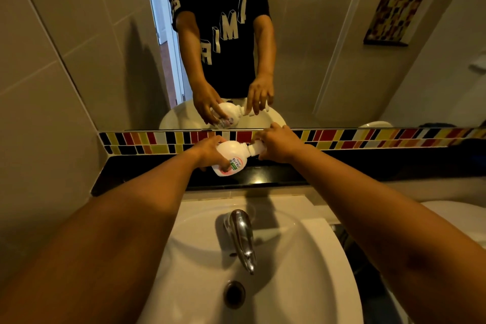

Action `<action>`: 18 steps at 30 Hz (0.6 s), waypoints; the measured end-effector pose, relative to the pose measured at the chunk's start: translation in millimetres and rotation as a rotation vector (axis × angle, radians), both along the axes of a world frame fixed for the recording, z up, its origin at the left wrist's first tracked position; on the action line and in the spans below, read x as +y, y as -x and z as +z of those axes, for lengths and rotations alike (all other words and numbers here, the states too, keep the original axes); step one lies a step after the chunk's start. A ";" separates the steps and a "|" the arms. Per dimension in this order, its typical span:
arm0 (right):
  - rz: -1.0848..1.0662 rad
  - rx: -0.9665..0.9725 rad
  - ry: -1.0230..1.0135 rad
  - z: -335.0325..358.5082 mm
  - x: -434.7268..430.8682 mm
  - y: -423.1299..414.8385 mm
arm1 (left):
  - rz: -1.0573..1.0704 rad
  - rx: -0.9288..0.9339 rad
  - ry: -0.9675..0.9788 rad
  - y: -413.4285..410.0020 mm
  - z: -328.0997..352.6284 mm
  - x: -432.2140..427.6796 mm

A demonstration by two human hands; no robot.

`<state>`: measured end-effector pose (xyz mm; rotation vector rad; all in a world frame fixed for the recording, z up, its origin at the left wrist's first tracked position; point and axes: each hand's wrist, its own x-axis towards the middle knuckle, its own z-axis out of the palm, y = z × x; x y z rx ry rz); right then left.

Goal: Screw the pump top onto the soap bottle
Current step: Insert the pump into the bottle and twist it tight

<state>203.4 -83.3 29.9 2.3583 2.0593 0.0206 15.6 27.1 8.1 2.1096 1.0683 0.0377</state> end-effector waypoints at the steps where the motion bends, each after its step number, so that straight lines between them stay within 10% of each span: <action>1: 0.025 -0.053 -0.001 -0.3 1.0 -0.3 | -0.011 0.006 0.004 -0.8 -0.8 -0.7; 9: 0.133 -0.159 -0.069 0.9 10.7 8.2 | -0.018 -0.033 0.031 -9.3 -2.8 -1.8; 18: -0.097 0.709 -0.157 16.3 9.7 -6.0 | 0.003 -0.175 0.130 1.3 -5.0 6.5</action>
